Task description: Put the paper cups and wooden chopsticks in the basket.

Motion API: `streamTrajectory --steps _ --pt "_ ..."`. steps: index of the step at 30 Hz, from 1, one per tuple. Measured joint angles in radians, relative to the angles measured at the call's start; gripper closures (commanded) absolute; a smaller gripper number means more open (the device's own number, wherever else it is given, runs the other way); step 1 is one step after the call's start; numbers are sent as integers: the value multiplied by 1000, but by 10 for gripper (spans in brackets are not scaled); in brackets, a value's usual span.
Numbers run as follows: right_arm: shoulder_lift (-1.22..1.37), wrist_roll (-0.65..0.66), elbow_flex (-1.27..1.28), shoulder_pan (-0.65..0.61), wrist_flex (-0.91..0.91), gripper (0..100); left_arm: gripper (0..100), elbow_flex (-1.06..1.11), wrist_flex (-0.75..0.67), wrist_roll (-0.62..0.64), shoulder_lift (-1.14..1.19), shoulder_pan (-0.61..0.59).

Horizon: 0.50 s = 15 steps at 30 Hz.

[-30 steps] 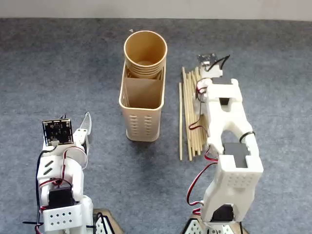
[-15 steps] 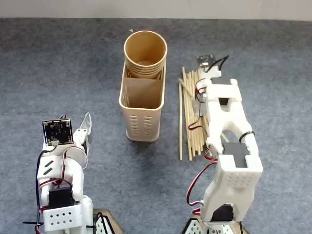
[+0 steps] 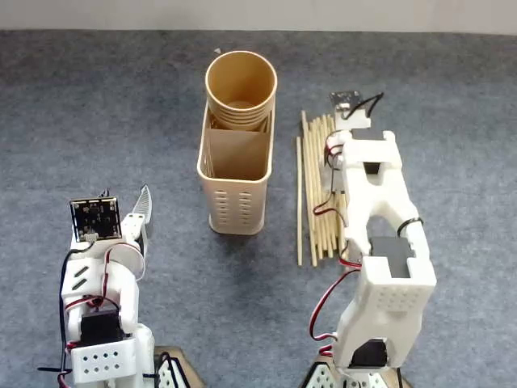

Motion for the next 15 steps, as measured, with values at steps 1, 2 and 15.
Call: streamTrajectory --steps 1,2,15 --pt "0 0 0 0 0 992 755 0 0 0 0 0" --pt "0 -3 0 0 0 992 755 0 0 0 0 0" --pt "-259 -3 -193 3 146 992 755 0 17 0 0 20"
